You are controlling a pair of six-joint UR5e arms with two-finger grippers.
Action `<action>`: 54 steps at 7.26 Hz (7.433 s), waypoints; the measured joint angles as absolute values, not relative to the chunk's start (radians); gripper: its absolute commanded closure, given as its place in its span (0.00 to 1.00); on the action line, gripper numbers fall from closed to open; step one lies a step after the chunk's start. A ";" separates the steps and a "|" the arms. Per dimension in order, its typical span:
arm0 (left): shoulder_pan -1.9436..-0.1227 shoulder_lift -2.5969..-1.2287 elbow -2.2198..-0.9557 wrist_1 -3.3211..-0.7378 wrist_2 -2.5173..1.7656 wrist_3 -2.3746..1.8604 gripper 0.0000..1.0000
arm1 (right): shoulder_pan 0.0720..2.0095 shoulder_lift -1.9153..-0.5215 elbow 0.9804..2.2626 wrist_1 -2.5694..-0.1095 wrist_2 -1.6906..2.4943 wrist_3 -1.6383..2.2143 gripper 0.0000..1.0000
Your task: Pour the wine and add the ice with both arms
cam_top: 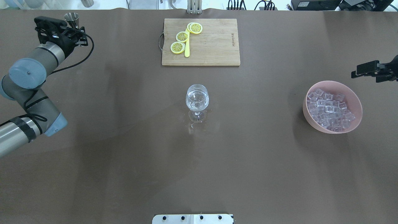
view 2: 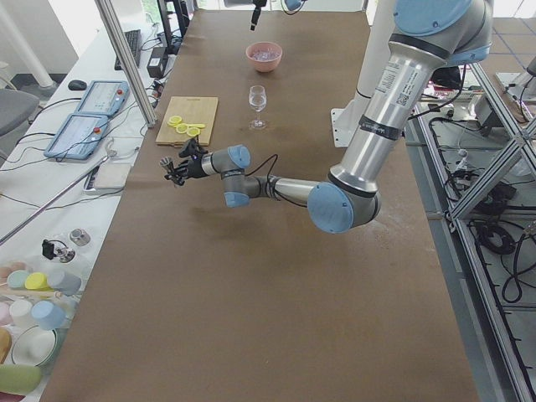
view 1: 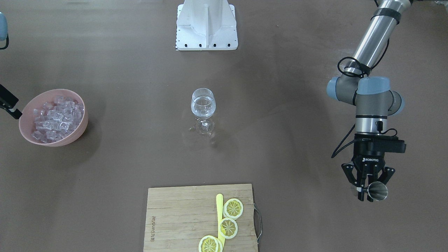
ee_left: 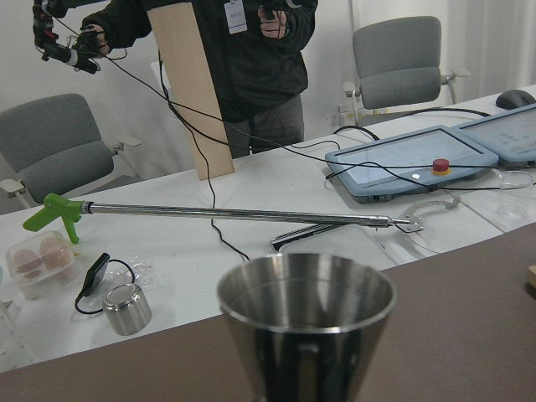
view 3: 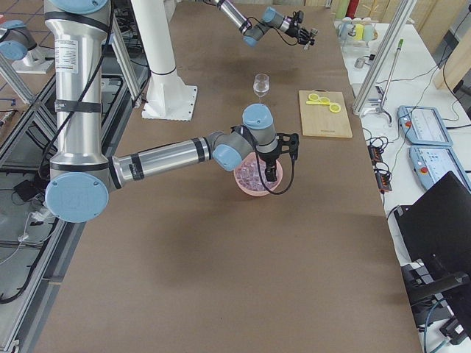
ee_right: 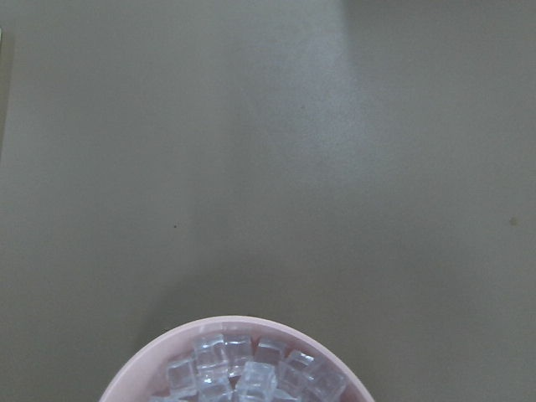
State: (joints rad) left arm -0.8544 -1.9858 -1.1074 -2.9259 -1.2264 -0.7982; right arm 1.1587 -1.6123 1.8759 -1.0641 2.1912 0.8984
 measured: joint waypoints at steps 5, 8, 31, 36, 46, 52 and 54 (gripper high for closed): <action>-0.866 -1.896 -1.082 -2.980 -1.300 -0.987 1.00 | 1.142 -1.612 1.884 -1.066 2.182 0.914 0.00; -0.861 -1.889 -1.073 -2.974 -1.312 -1.009 0.50 | 1.141 -1.613 1.884 -1.066 2.181 0.914 0.00; -1.340 -1.869 -1.509 -2.275 -2.285 -0.772 0.01 | 0.917 -1.576 1.826 -1.173 2.161 1.028 0.31; -1.347 -1.867 -1.515 -2.275 -2.286 -0.773 0.01 | 0.920 -1.576 1.823 -1.212 2.148 1.020 1.00; -1.436 -1.796 -1.577 -2.278 -2.290 -0.776 0.01 | 0.720 -0.918 1.952 -1.797 2.014 1.057 1.00; -1.537 -1.622 -1.639 -2.281 -2.289 -0.774 0.01 | 0.586 -0.697 1.755 -1.689 1.927 1.049 1.00; -1.541 -1.620 -1.639 -2.279 -2.289 -0.774 0.01 | 0.586 -0.714 1.751 -1.681 1.927 1.044 1.00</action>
State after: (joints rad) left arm -1.5414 -1.6200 -1.6389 -2.2787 -2.2887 -0.7739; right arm 0.5863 -0.7140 1.7508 -1.6808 1.9267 1.0441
